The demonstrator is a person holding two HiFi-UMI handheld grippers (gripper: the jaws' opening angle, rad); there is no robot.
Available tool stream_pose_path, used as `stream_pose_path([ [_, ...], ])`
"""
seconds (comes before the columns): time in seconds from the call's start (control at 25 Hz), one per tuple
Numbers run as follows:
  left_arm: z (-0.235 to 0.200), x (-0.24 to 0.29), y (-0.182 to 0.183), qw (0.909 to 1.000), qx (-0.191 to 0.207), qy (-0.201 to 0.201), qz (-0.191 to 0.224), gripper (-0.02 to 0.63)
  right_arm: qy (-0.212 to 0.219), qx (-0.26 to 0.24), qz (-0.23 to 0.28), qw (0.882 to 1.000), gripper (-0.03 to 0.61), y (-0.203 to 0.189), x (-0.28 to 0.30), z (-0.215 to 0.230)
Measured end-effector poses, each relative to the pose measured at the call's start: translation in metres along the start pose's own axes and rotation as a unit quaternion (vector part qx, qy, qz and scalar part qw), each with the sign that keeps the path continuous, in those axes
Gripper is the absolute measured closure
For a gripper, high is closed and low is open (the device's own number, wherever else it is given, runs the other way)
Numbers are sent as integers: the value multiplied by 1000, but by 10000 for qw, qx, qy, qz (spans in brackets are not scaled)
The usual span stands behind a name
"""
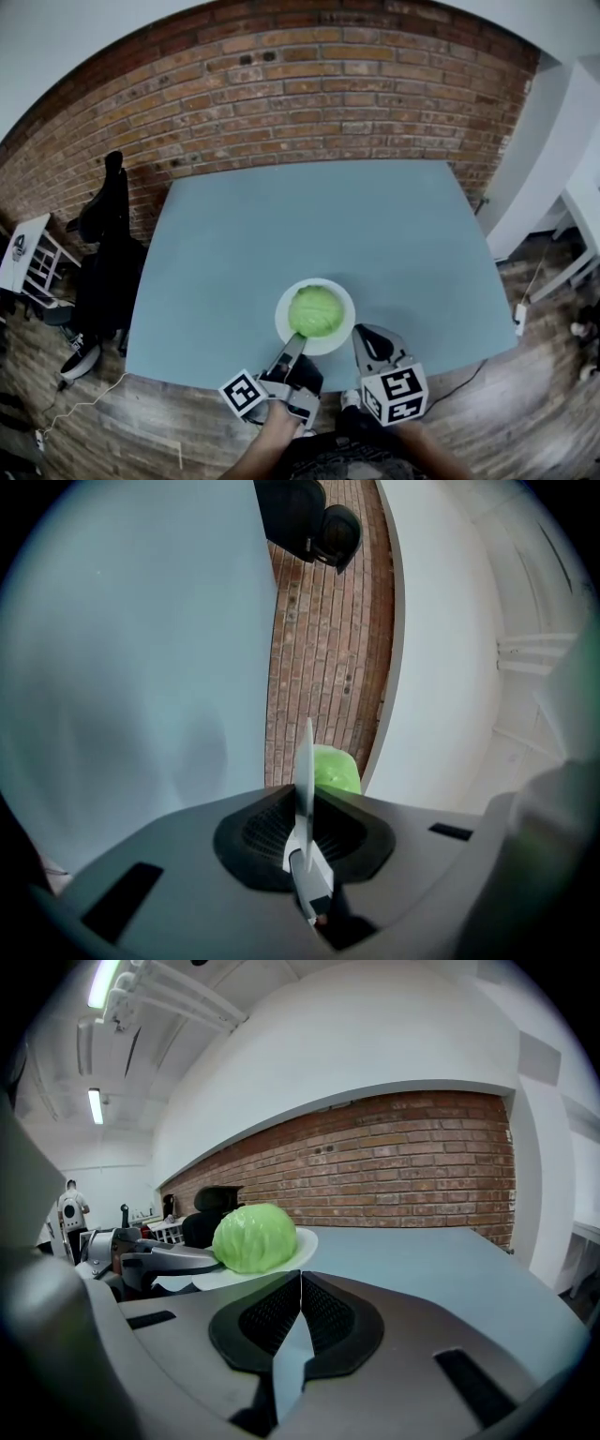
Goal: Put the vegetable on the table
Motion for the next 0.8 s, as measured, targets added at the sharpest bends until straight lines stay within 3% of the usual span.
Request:
stream_pose_path([
  [0.4, -32, 34, -8, 9997, 66, 82, -198, 584, -86, 41, -128, 9999, 569, -10, 17, 32],
  [0.8, -67, 65, -8, 9975, 400, 398, -421, 584, -84, 82, -261, 9996, 569, -18, 37, 55],
])
Point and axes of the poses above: the fingertips, and each gripper's own axes: x forward along the fingers, z to its right, y out of its top, the point moved 3 cm from there along -x, backward along the fingers, and after that the axes turned 9 degrees about z, right-handed, at the moved point
